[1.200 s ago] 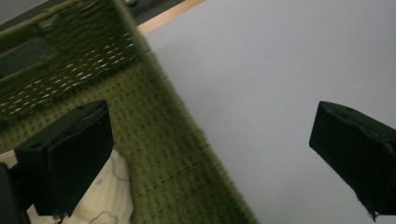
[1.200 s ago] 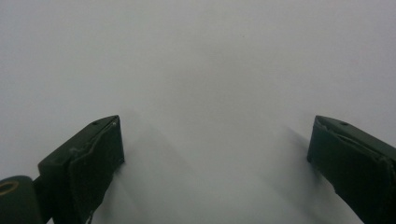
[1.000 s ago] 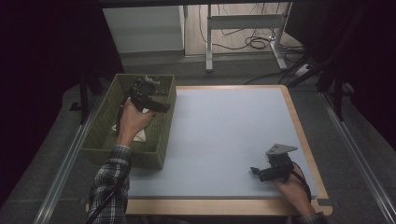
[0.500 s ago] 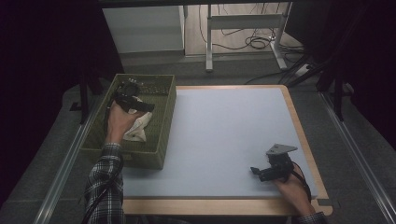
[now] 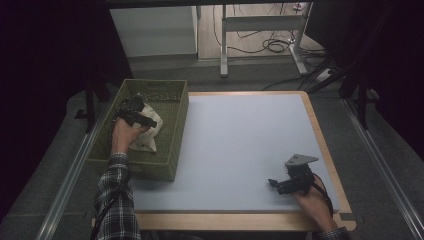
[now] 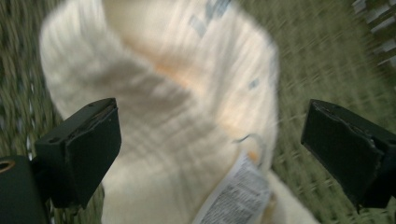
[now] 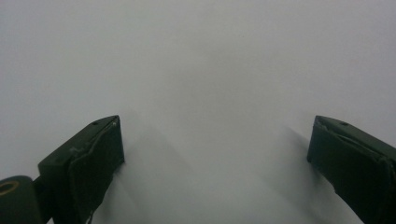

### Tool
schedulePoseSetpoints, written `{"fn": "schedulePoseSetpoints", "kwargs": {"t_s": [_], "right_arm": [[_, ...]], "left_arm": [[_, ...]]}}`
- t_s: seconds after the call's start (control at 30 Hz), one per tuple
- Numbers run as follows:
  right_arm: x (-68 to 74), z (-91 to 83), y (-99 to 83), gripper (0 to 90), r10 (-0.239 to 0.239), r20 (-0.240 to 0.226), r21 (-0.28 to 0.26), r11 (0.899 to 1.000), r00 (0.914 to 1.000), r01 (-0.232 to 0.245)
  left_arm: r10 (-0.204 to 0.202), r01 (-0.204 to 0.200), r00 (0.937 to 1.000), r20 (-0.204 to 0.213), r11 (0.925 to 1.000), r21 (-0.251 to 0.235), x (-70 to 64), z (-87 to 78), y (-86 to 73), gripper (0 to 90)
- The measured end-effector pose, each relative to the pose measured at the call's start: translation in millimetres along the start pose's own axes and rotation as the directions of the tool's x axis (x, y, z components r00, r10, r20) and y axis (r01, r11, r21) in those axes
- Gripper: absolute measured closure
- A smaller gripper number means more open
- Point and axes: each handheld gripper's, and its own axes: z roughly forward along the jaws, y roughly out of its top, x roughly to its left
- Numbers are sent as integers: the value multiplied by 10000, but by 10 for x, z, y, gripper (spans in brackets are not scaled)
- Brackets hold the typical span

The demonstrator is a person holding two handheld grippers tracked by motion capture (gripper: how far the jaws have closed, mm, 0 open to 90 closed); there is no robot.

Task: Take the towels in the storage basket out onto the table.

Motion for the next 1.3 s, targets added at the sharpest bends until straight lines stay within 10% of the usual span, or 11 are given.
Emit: {"fn": "schedulePoseSetpoints", "kwargs": {"t_s": [0.23, 0.5, 0.6, 0.73, 0.97, 1.3], "right_arm": [[0, 0, 0, 35, 2, -1, -3, 10000, 10000, -2], [-1, 0, 0, 35, -1, -3, -4, 10000, 10000, 1], [0, 0, 0, 35, 1, -3, -3, 10000, 10000, -1], [0, 0, 0, 35, -1, 0, -3, 10000, 10000, 1], [0, 0, 0, 35, 1, -3, -4, 10000, 10000, -1], [0, 0, 0, 35, -5, -1, -1, 10000, 10000, 5]], "left_arm": [[-276, 273, 9996, 14, 9935, 1106, 51, 130, 13, 82], [-267, 145, 9989, 376, 9559, 2932, 50, 327, -41, 230], [-178, 66, 9992, 347, 9546, 2977, 32, 296, -31, 332], [124, -108, 9999, -32, 9531, 3024, 42, 248, -41, 689], [363, -257, 9987, -353, 9644, 2632, 21, 176, -35, 751], [261, -306, 9990, 353, 9905, 1338, 21, -16, -61, 750]]}}
